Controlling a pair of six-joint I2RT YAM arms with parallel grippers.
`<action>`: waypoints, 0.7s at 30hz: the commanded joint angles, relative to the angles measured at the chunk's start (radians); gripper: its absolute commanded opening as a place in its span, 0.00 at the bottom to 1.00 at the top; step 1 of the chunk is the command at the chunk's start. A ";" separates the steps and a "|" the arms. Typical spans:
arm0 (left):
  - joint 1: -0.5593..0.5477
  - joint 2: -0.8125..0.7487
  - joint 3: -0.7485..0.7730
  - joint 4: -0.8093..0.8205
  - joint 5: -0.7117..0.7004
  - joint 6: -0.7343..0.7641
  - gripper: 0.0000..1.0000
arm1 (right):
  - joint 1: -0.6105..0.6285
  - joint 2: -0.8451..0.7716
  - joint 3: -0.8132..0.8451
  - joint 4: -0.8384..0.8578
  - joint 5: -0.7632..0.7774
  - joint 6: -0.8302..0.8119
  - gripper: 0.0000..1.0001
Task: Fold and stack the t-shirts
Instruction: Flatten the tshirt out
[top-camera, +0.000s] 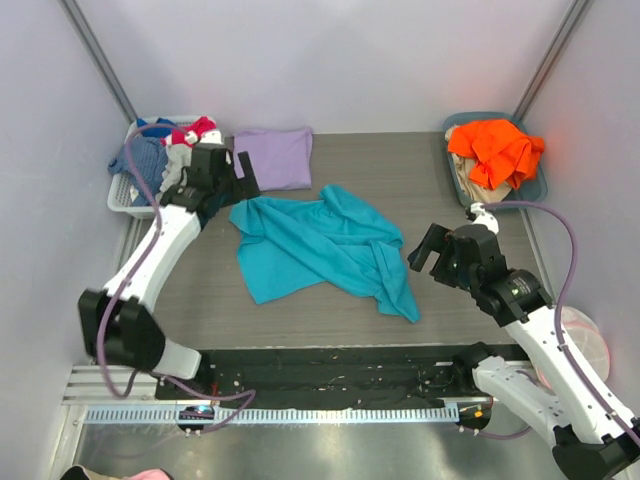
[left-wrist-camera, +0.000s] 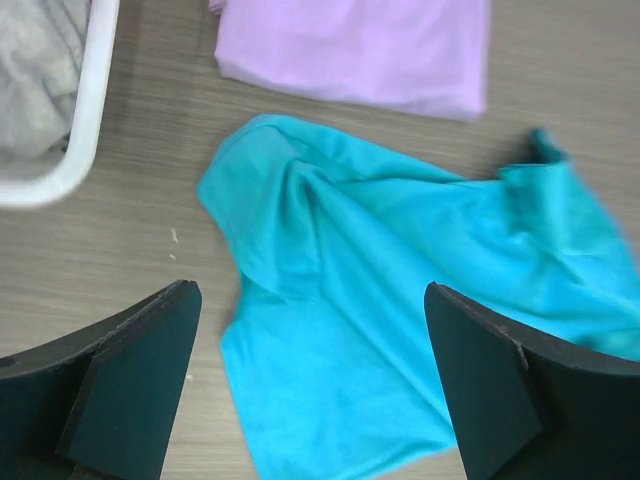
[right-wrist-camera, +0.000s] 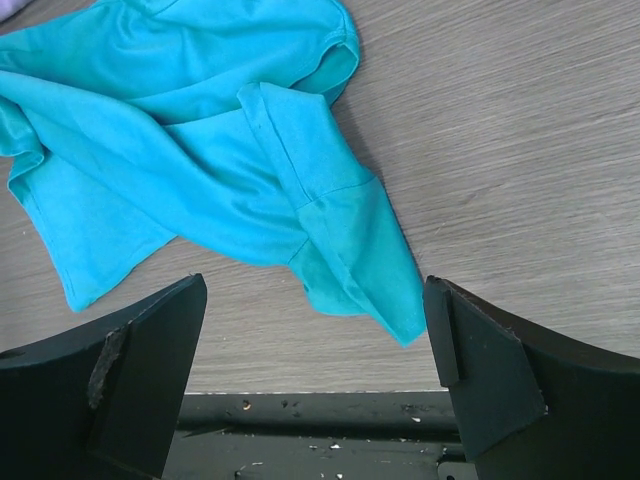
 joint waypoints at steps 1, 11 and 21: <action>-0.075 -0.220 -0.205 0.035 -0.005 -0.157 1.00 | 0.002 -0.003 -0.032 0.034 -0.044 0.005 1.00; -0.472 -0.484 -0.720 0.069 -0.229 -0.507 0.80 | 0.011 -0.002 -0.114 0.078 -0.058 -0.001 1.00; -0.490 -0.511 -0.829 0.046 -0.364 -0.603 0.68 | 0.024 0.017 -0.156 0.118 -0.101 0.021 0.97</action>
